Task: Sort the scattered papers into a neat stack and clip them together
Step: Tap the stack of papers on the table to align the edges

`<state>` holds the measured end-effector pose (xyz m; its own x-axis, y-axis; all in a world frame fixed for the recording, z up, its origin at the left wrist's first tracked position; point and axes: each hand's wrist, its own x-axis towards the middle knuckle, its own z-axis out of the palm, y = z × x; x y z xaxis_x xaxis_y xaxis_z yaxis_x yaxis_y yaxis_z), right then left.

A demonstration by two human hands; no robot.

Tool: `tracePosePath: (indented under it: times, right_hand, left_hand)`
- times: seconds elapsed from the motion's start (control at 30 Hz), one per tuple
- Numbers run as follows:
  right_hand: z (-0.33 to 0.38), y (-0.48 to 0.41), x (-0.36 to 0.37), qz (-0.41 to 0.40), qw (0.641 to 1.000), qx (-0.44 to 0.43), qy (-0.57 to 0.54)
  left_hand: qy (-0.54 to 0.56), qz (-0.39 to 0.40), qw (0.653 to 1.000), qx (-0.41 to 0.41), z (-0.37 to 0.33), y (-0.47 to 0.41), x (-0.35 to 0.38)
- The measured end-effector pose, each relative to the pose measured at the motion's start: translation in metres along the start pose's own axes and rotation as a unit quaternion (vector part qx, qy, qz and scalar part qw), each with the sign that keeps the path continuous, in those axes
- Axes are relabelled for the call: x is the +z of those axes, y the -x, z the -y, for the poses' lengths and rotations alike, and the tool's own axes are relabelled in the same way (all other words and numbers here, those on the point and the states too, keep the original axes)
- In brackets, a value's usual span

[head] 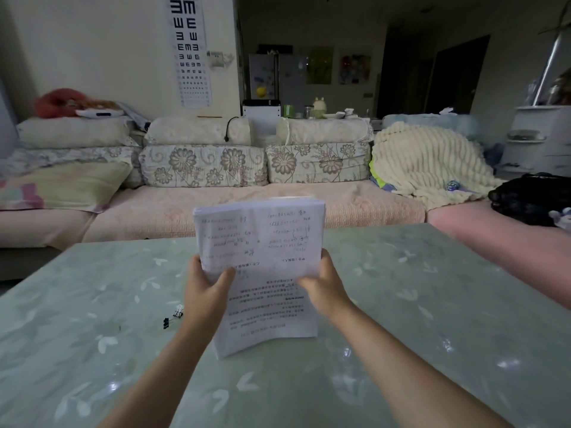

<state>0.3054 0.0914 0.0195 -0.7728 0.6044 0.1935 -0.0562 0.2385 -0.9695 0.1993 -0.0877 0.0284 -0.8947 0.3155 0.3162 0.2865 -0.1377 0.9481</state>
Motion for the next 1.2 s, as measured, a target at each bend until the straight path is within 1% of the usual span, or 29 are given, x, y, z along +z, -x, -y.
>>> tracePosePath:
  times: [0.07, 0.13, 0.17, 0.2, 0.23, 0.27, 0.3, 0.33, 0.37, 0.4, 0.43, 0.47, 0.5, 0.57, 0.6, 0.7, 0.8, 0.87, 0.9, 1.0, 1.03, 1.07, 1.1, 1.13, 1.17, 1.2]
  right_hand:
    - [-0.002, -0.005, -0.002, 0.005, 1.0, 0.005, 0.003]
    - [0.002, -0.009, -0.003, 0.005, 0.999, 0.027, 0.04]
    - [0.007, -0.009, -0.003, -0.013, 0.997, 0.035, 0.067]
    - [0.012, -0.01, -0.004, -0.05, 0.993, 0.023, 0.103]
    - [0.018, -0.011, -0.005, -0.107, 0.982, -0.021, 0.153]
    - [0.025, -0.011, -0.007, -0.163, 0.96, -0.1, 0.205]
    - [0.033, -0.013, -0.011, -0.2, 0.927, -0.188, 0.254]
    - [0.044, -0.013, -0.015, -0.212, 0.894, -0.267, 0.291]
    - [0.057, -0.012, -0.019, -0.205, 0.868, -0.322, 0.317]
    - [0.072, -0.009, -0.022, -0.188, 0.849, -0.357, 0.34]
    - [0.083, -0.006, -0.024, -0.168, 0.836, -0.378, 0.359]
    - [0.091, -0.004, -0.027, -0.138, 0.832, -0.386, 0.375]
    - [0.096, -0.003, -0.031, -0.096, 0.84, -0.373, 0.382]
    - [0.1, 0.0, -0.037, -0.018, 0.876, -0.309, 0.37]
    - [0.098, 0.002, -0.041, -0.003, 0.89, -0.284, 0.357]
    - [0.092, 0.002, -0.049, -0.034, 0.904, -0.273, 0.326]
    - [0.087, 0.003, -0.055, -0.011, 0.945, -0.182, 0.272]
    - [0.079, 0.001, -0.06, 0.0, 0.96, -0.143, 0.239]
    - [0.074, 0.0, -0.062, -0.004, 0.967, -0.134, 0.219]
    - [0.064, -0.001, -0.076, -0.051, 0.981, -0.104, 0.158]
    - [0.062, -0.001, -0.082, -0.06, 0.984, -0.089, 0.142]
    - [0.06, 0.0, -0.088, -0.064, 0.986, -0.079, 0.129]
    - [0.057, 0.0, -0.094, -0.066, 0.988, -0.072, 0.116]
    - [0.052, 0.0, -0.098, -0.069, 0.99, -0.062, 0.103]
    - [0.046, 0.0, -0.1, -0.076, 0.992, -0.048, 0.083]
    - [0.04, 0.0, -0.099, -0.085, 0.994, -0.034, 0.056]
  left_hand:
    - [-0.01, 0.007, 1.0, 0.001, 0.0, -0.003, -0.002]
    - [-0.043, 0.012, 0.999, 0.016, -0.002, -0.007, -0.005]
    - [-0.068, 0.013, 0.997, 0.025, -0.002, -0.008, -0.005]
    - [-0.094, 0.019, 0.995, 0.036, -0.004, -0.008, -0.005]
    - [-0.121, 0.025, 0.991, 0.044, -0.007, -0.007, -0.003]
    - [-0.146, 0.033, 0.987, 0.05, -0.013, -0.007, -0.001]
    - [-0.179, 0.04, 0.981, 0.059, -0.018, -0.007, 0.0]
    - [-0.222, 0.045, 0.971, 0.078, -0.023, -0.007, 0.002]
    - [-0.271, 0.045, 0.955, 0.107, -0.029, -0.007, 0.002]
    - [-0.317, 0.046, 0.936, 0.148, -0.036, -0.008, 0.002]
    - [-0.351, 0.051, 0.915, 0.196, -0.042, -0.008, 0.002]
    - [-0.369, 0.063, 0.896, 0.239, -0.05, -0.007, 0.002]
    - [-0.384, 0.077, 0.88, 0.27, -0.057, -0.007, 0.002]
    - [-0.412, 0.098, 0.848, 0.318, -0.07, -0.005, 0.005]
    - [-0.422, 0.105, 0.835, 0.337, -0.075, -0.003, 0.007]
    - [-0.437, 0.122, 0.811, 0.369, -0.081, -0.001, 0.012]
    - [-0.441, 0.123, 0.801, 0.386, -0.081, -0.002, 0.017]
    - [-0.458, 0.13, 0.799, 0.367, -0.077, -0.003, 0.016]
    - [-0.482, 0.138, 0.796, 0.339, -0.075, -0.004, 0.013]
    - [-0.584, 0.177, 0.767, 0.201, -0.062, -0.018, -0.01]
    - [-0.59, 0.178, 0.772, 0.157, -0.058, -0.022, -0.019]
    - [-0.569, 0.171, 0.795, 0.12, -0.053, -0.028, -0.028]
    - [-0.518, 0.157, 0.836, 0.091, -0.05, -0.032, -0.034]
    - [-0.442, 0.135, 0.884, 0.068, -0.047, -0.035, -0.037]
    - [-0.345, 0.107, 0.931, 0.05, -0.045, -0.036, -0.038]
    - [-0.238, 0.079, 0.968, 0.028, -0.045, -0.034, -0.036]
